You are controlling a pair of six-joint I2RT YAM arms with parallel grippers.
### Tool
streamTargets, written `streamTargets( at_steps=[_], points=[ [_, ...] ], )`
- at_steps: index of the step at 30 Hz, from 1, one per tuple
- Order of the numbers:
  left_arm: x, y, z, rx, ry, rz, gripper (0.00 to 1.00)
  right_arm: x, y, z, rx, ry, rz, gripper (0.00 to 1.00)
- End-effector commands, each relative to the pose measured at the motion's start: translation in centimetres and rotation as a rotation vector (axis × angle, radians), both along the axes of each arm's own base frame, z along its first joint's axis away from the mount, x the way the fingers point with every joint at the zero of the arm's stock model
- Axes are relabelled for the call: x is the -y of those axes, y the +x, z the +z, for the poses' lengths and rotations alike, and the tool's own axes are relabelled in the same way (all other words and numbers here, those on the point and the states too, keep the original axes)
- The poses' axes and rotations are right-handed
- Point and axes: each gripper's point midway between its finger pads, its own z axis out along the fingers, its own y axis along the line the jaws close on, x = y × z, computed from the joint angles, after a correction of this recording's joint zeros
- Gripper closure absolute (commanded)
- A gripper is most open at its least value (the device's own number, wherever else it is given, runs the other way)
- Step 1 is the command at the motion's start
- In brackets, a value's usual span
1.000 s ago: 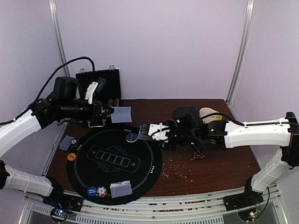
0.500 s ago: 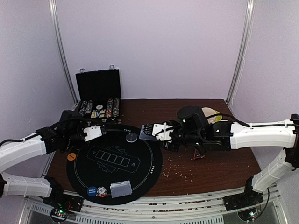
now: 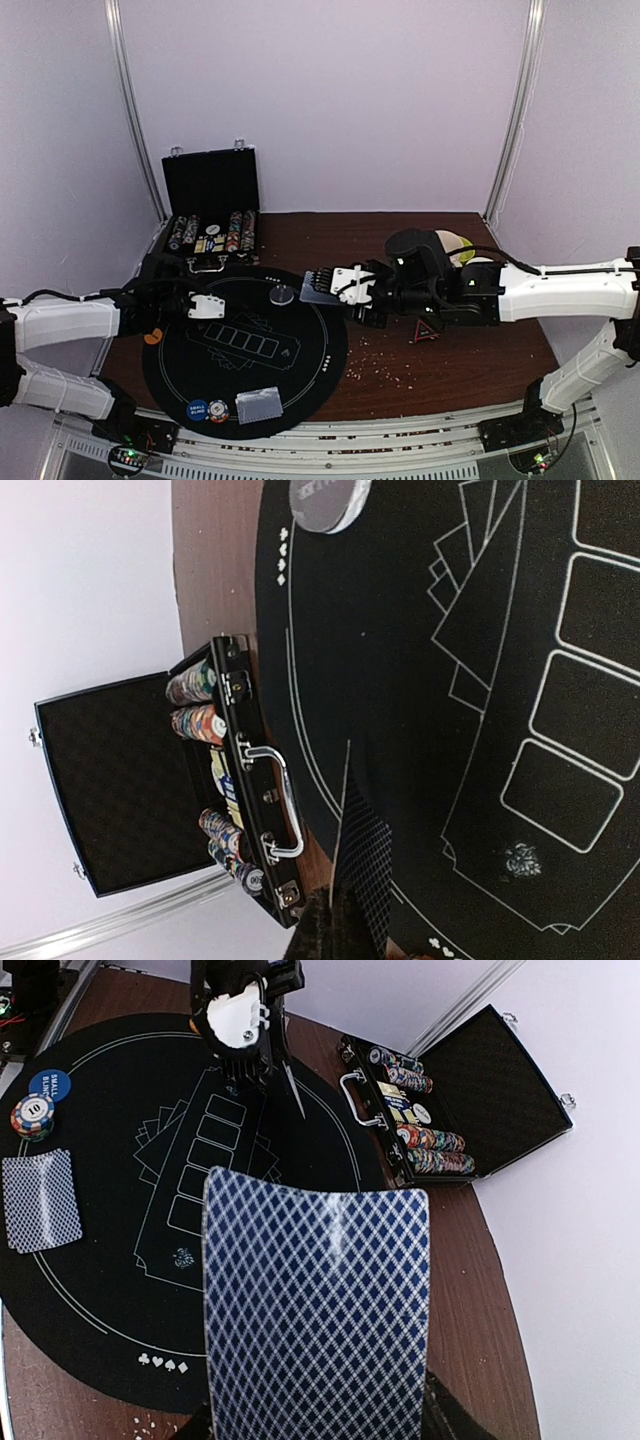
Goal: Distribute texas hold em gaming equipment
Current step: Flop the poker card into the community card area.
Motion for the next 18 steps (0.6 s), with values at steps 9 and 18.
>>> streamTargets(
  at_steps=[9, 18],
  points=[
    [-2.5, -9.3, -9.1, -0.239, 0.047, -0.126, 1.0, 0.1, -0.2, 1.5, 0.026, 0.057, 0.013, 0.52],
    [-2.0, -7.1, -8.0, -0.171, -0.019, -0.072, 1.0, 0.1, -0.1, 1.4, 0.027, 0.062, 0.005, 0.52]
  ],
)
